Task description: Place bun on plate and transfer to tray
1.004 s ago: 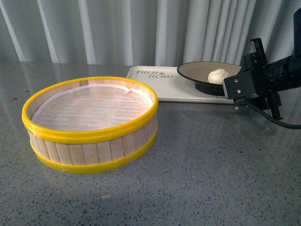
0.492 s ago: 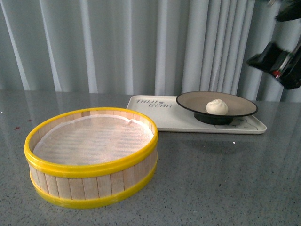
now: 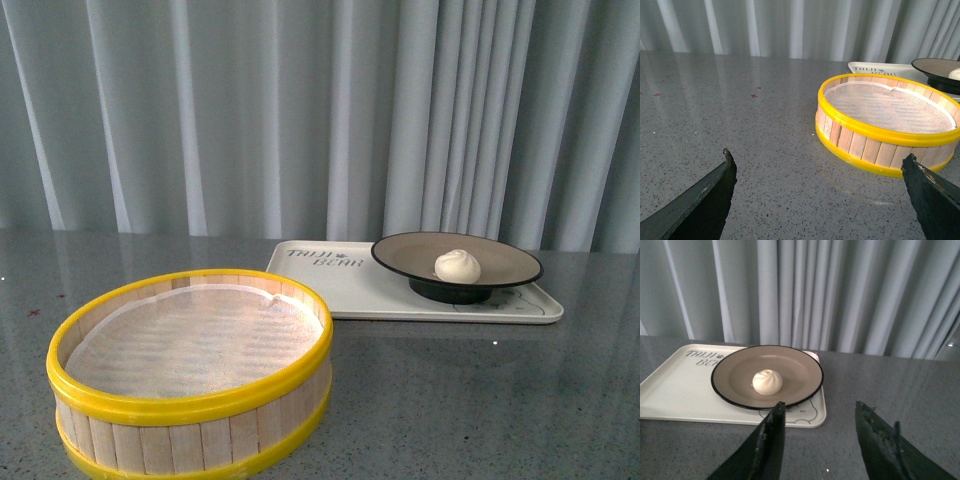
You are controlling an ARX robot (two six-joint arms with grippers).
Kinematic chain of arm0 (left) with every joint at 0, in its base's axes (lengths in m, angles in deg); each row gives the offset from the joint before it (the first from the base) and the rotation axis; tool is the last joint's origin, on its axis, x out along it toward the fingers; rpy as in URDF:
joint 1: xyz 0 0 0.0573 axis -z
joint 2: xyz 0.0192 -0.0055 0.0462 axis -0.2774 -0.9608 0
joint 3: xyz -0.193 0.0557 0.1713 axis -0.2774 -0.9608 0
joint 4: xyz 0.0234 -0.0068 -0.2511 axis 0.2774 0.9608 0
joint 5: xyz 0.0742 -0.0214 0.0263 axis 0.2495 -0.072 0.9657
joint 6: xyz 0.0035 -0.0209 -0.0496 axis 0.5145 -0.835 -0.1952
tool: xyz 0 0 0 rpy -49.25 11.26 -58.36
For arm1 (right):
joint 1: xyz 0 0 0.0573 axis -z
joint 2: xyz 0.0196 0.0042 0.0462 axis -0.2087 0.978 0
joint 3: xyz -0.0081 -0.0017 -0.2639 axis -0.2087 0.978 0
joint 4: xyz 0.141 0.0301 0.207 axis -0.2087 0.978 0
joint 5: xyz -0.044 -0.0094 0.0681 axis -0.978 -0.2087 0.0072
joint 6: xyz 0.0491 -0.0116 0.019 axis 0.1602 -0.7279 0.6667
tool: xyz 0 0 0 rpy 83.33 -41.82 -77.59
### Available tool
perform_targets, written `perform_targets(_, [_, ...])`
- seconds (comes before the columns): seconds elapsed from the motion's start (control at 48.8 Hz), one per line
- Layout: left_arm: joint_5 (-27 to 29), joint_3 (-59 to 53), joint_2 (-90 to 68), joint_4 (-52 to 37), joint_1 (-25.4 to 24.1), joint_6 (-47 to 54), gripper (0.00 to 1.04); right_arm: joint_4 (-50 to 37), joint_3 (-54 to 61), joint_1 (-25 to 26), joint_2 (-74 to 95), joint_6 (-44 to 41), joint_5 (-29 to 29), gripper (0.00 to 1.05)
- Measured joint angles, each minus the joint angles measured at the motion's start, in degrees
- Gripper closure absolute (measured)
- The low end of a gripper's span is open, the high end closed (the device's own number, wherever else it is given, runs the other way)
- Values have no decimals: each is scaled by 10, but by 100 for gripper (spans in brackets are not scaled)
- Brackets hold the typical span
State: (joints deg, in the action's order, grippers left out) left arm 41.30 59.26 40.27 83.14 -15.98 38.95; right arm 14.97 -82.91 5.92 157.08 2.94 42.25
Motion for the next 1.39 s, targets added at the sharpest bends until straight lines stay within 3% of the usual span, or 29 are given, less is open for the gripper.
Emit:
perform_targets(0.205, [0,0,0,0,0,0,7,-48,137,18,-79,21,20,104])
perform_targets(0.43, [0,0,0,0,0,0,7,-58,222,60,-153,25,56,103])
perform_targets(1.188, [0,0,0,0,0,0,7,38,358,60,-392,25,58,103])
perform_targets(1.393, [0,0,0,0,0,0,7,99,358,60,-457,26,58,103])
